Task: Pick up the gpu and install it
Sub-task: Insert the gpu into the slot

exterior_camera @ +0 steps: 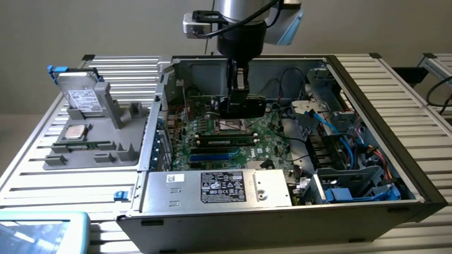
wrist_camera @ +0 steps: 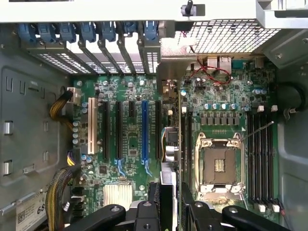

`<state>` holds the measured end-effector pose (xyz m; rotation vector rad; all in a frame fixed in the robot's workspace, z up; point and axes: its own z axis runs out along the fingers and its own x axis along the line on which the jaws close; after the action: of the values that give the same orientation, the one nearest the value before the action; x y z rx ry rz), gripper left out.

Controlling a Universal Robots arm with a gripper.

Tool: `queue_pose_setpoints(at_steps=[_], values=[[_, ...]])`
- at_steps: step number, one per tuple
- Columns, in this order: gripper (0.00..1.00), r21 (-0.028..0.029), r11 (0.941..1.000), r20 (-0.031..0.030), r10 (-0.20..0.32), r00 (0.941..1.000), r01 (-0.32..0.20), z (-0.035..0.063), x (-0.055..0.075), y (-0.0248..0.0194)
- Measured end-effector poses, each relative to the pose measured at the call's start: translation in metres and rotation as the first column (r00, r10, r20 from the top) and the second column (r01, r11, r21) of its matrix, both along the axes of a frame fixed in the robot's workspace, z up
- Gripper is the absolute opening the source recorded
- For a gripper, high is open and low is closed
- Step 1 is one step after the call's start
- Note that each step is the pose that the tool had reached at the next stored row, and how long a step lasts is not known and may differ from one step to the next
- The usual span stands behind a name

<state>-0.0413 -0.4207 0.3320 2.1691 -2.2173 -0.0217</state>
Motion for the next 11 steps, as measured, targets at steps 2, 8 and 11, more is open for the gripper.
queue_pose_setpoints(at_steps=[2,8,11], values=[[0.28,-0.0107,0.9999,0.0000,0.000,1.0000,0.000,-0.0009,-0.0002,0.0000],[0.28,-0.0409,0.9992,0.0004,0.000,1.0000,0.000,-0.0055,-0.0047,0.0014],[0.28,-0.0409,0.9992,0.0005,0.000,1.0000,0.000,-0.0101,-0.0064,0.0013]])
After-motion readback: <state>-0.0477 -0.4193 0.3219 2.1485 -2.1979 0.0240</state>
